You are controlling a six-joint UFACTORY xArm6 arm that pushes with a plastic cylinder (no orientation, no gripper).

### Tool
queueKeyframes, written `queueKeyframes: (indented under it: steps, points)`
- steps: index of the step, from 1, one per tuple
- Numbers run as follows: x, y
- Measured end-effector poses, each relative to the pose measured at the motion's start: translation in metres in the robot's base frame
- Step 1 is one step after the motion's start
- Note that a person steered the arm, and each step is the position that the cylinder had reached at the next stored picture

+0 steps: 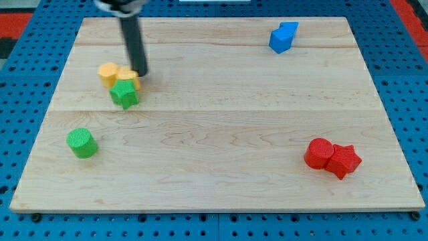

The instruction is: Separate the yellow blocks from the green star

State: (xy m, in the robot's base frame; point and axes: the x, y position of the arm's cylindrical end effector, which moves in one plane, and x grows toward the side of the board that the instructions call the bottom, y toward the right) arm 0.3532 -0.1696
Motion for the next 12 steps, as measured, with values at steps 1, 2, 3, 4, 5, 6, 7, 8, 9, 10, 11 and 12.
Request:
queueKeyframes:
  steps: [1,2,3,4,5,6,7,8,9,10,11,12]
  points:
    - [0.008,0.034]
    - [0.008,0.11]
    - [0.008,0.16]
    - [0.008,0.16]
    - [0.008,0.16]
    - [0.008,0.16]
    - [0.008,0.156]
    - [0.008,0.153]
    - [0.008,0.149]
    - [0.008,0.141]
    - [0.012,0.123]
    - [0.03,0.094]
